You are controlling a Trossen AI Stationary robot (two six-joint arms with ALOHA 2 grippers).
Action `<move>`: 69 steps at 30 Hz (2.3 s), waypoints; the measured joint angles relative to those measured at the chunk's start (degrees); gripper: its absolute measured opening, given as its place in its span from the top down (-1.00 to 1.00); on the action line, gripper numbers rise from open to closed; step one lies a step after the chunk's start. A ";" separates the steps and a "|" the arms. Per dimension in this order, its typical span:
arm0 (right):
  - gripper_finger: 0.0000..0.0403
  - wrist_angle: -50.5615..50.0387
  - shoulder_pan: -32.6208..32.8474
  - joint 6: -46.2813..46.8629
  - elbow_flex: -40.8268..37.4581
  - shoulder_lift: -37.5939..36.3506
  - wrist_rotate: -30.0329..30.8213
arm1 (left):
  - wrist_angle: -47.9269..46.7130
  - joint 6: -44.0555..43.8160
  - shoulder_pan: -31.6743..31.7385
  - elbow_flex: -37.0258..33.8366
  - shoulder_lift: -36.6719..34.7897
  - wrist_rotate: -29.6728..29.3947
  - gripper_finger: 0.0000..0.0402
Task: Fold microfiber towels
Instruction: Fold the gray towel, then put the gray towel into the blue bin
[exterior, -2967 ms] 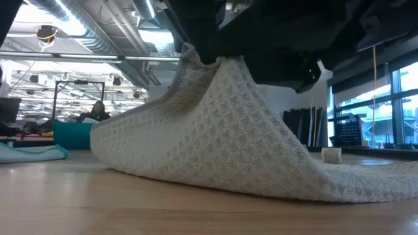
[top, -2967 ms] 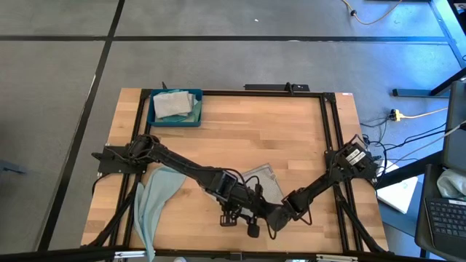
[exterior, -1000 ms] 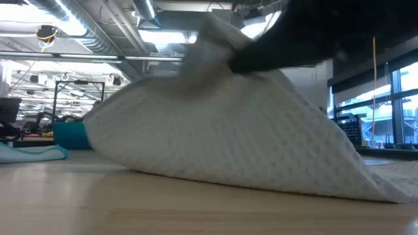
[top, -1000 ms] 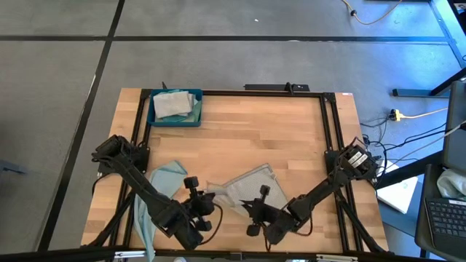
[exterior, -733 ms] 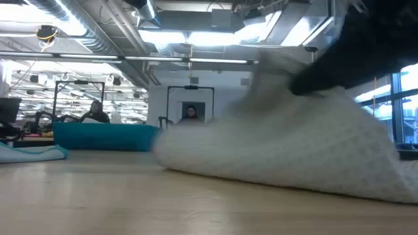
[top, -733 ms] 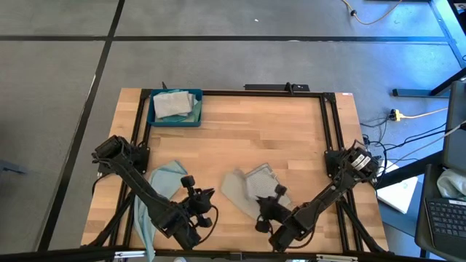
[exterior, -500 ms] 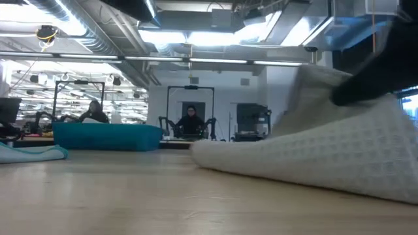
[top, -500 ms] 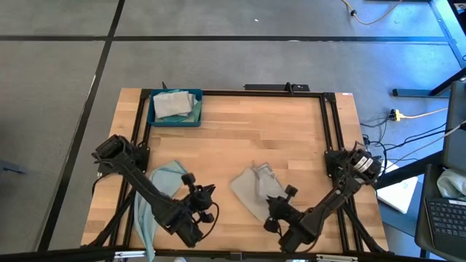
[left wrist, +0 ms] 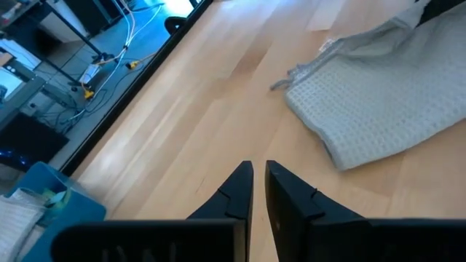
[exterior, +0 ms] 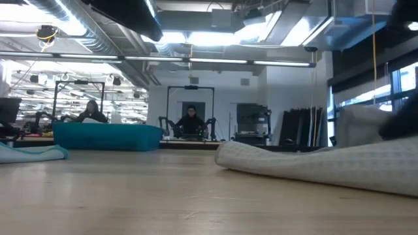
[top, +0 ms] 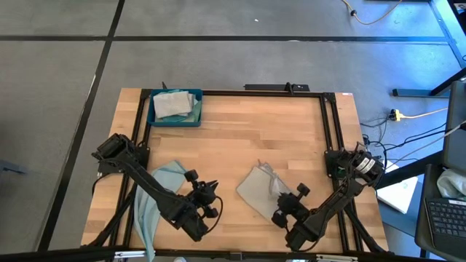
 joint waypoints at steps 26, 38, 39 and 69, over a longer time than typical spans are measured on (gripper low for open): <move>0.85 -9.63 8.91 23.08 -3.48 0.07 -11.87 | 1.72 -0.02 0.26 0.00 0.00 0.04 0.86; 0.39 -11.73 10.84 25.88 -5.12 0.17 -18.79 | 2.71 -0.02 0.40 0.00 0.00 -0.05 0.86; 0.36 -14.52 11.09 26.03 -4.18 0.15 -19.66 | 2.71 0.00 0.51 0.00 0.00 -0.05 0.86; 0.23 -8.55 16.94 -10.92 9.68 -0.59 -10.90 | 27.78 35.68 5.98 -0.02 3.02 12.22 0.86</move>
